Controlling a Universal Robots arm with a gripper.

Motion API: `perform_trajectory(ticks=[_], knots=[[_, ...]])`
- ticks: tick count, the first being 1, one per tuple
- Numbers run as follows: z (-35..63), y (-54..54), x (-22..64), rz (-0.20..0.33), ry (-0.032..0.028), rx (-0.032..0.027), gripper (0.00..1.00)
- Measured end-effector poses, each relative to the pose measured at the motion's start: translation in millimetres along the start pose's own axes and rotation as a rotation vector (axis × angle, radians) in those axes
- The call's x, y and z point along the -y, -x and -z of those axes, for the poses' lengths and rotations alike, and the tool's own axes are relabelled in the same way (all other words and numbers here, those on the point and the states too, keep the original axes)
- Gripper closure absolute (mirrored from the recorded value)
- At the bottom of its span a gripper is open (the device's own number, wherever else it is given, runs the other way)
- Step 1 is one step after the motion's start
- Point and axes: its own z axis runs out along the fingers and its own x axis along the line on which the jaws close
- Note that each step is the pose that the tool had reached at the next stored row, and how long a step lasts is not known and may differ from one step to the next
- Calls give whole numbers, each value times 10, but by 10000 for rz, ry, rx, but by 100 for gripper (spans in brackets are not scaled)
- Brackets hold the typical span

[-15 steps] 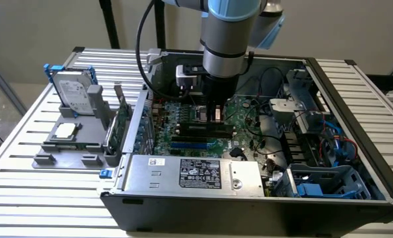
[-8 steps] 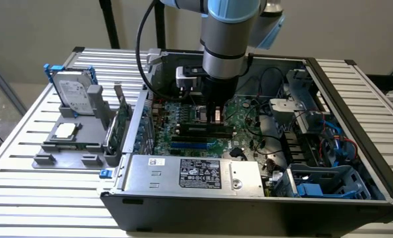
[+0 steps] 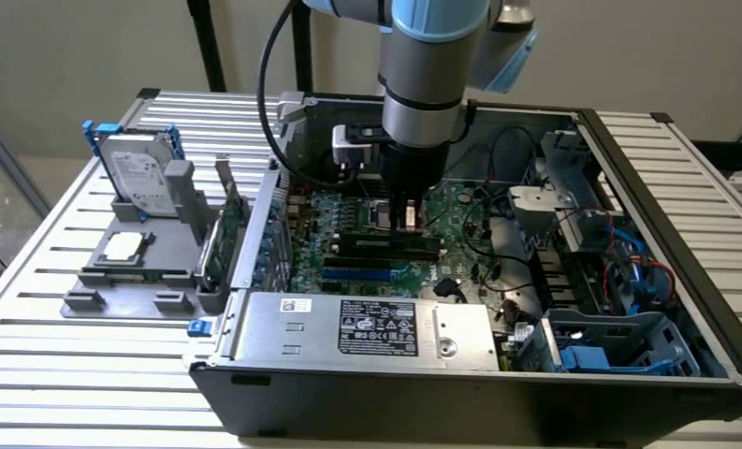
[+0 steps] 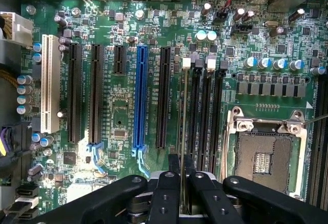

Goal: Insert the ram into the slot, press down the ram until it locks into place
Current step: 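Insert the ram into the slot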

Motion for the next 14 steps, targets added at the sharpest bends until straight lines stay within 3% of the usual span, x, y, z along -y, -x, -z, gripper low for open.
perform_trajectory(ticks=[7,14], knots=[[-18,5,1,-1,2,-152,86],[-32,8,1,-3,5,-245,86]])
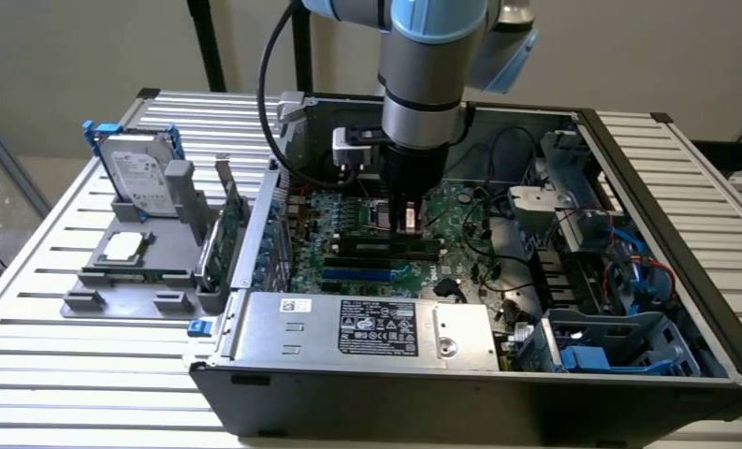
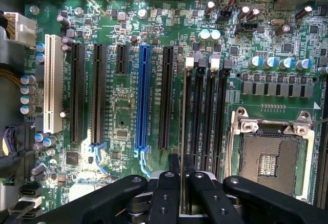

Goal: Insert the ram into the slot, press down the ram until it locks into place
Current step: 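Insert the ram into the slot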

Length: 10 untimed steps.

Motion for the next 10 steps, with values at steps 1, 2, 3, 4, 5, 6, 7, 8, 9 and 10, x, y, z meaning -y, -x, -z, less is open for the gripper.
perform_trajectory(ticks=[1,2,3,4,5,6,7,8,9,10], knots=[[-1,0,0,0,1,-8,86],[-3,0,0,0,1,-14,86],[-4,1,0,0,0,-19,86],[-5,1,0,0,0,-25,86],[-6,1,0,-1,1,-33,86],[-6,1,0,-1,1,-38,86],[-6,2,0,-1,1,-40,86],[-7,2,0,-1,0,-40,86],[-6,2,0,-1,0,-43,86],[-6,3,0,-1,0,-45,86]])
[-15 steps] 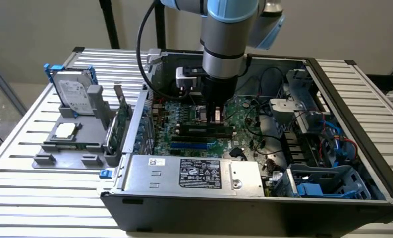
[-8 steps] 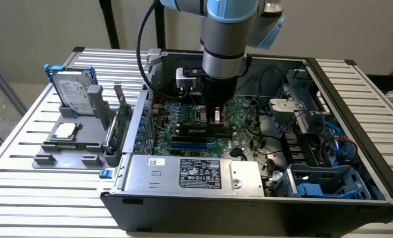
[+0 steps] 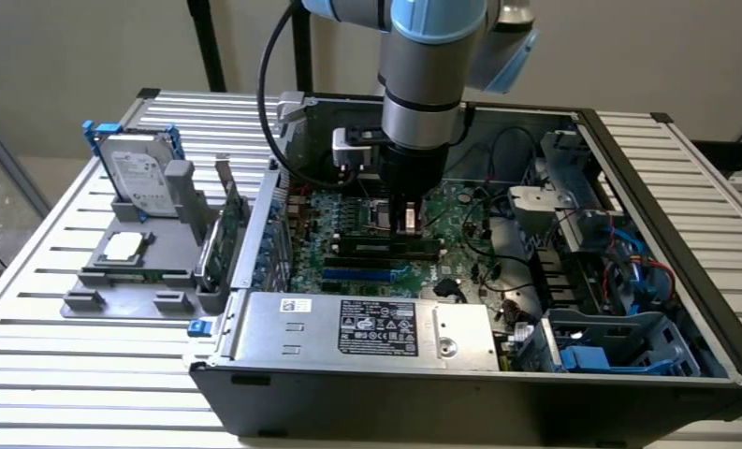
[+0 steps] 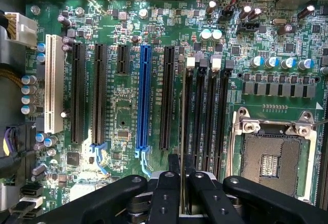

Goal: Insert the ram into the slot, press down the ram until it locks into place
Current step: 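Insert the ram into the slot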

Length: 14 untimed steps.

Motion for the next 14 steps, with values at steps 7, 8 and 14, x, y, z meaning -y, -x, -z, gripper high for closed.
perform_trajectory(ticks=[7,8,14], knots=[[15,0,0,-49,4,-12,86],[15,0,0,-62,4,-13,86],[15,3,0,-143,-4,-18,86]])
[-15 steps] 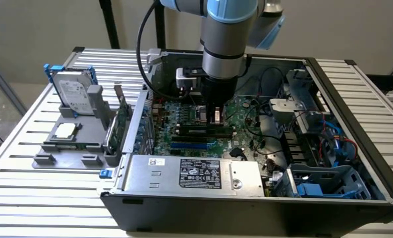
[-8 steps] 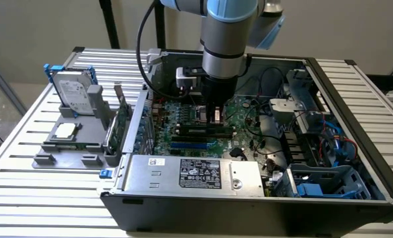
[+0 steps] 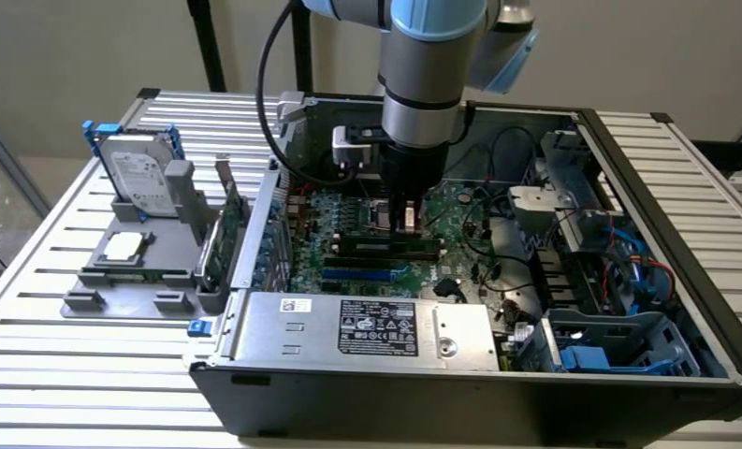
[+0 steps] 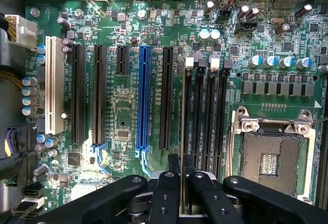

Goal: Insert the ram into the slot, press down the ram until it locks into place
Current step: 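Insert the ram into the slot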

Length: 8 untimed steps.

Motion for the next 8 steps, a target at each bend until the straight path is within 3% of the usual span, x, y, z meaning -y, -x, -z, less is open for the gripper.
perform_trajectory(ticks=[8], knots=[[5,14,-5,-67,0,-1,86]])
